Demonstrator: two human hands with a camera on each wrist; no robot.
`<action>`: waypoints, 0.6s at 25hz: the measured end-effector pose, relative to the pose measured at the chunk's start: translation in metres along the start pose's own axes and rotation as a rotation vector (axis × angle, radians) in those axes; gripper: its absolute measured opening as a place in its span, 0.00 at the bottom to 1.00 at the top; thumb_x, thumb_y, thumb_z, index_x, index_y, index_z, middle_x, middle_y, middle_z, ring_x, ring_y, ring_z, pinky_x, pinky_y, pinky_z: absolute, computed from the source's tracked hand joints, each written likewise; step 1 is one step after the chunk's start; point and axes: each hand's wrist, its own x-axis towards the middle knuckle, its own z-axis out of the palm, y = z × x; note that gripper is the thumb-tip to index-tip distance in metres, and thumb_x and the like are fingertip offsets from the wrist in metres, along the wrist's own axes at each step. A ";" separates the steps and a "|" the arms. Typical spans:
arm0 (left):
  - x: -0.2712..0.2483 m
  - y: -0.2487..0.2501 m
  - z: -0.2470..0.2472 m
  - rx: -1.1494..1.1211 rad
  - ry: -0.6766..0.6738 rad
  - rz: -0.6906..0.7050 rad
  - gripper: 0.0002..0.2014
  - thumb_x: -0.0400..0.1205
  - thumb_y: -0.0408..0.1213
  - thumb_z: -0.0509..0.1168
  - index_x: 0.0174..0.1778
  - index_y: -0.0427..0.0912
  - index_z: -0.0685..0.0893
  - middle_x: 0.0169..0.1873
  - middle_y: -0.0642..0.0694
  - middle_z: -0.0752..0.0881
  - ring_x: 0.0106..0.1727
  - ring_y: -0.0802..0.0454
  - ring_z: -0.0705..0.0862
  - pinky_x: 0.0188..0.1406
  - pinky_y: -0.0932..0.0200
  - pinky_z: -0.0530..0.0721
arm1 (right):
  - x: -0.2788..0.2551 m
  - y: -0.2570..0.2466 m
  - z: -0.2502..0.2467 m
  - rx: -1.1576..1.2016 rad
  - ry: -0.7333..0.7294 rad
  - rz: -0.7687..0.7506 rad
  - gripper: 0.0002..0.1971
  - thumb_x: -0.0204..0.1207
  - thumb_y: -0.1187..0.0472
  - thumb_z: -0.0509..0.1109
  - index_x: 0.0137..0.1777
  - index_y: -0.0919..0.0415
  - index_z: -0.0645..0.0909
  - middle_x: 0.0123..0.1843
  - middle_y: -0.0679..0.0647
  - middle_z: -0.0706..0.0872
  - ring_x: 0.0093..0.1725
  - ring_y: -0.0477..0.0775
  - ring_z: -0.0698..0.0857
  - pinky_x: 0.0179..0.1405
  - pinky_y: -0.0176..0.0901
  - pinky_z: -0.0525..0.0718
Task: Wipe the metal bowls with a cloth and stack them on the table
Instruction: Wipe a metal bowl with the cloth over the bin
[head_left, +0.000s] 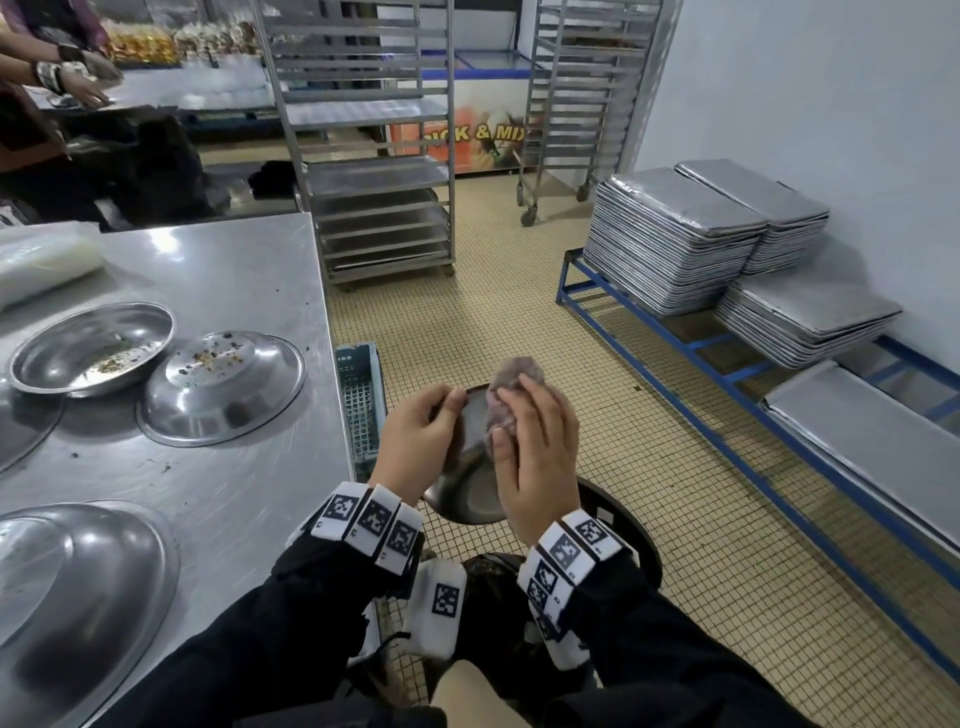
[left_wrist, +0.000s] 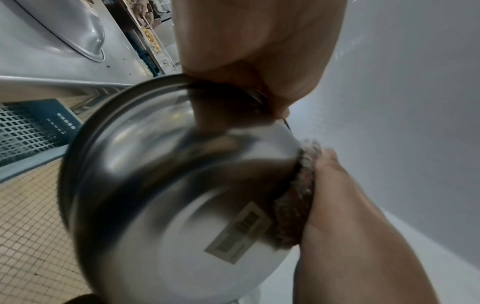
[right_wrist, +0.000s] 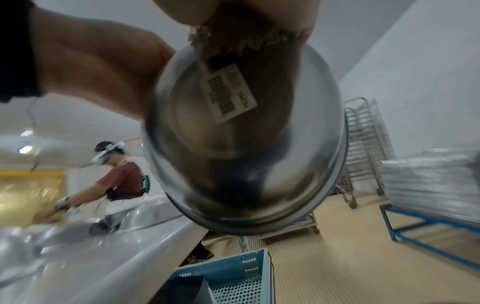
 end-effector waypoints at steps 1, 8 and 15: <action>0.000 -0.001 -0.001 -0.045 -0.010 -0.020 0.13 0.87 0.42 0.61 0.38 0.42 0.81 0.27 0.44 0.81 0.27 0.51 0.80 0.28 0.49 0.80 | -0.002 0.002 0.000 0.015 0.034 0.129 0.22 0.83 0.50 0.53 0.72 0.59 0.73 0.76 0.55 0.70 0.76 0.52 0.62 0.74 0.53 0.66; 0.002 -0.013 -0.010 0.042 0.090 0.065 0.15 0.87 0.42 0.59 0.39 0.38 0.81 0.28 0.46 0.79 0.27 0.60 0.76 0.28 0.72 0.75 | 0.014 0.021 -0.018 0.393 -0.146 0.614 0.22 0.86 0.49 0.50 0.78 0.51 0.68 0.73 0.48 0.75 0.69 0.43 0.74 0.67 0.40 0.76; -0.004 -0.014 -0.005 0.120 0.038 0.202 0.17 0.84 0.52 0.60 0.37 0.42 0.79 0.29 0.46 0.82 0.32 0.52 0.81 0.30 0.57 0.81 | 0.030 -0.004 -0.006 0.321 -0.157 0.602 0.27 0.85 0.45 0.49 0.82 0.52 0.58 0.81 0.54 0.64 0.77 0.54 0.67 0.73 0.53 0.73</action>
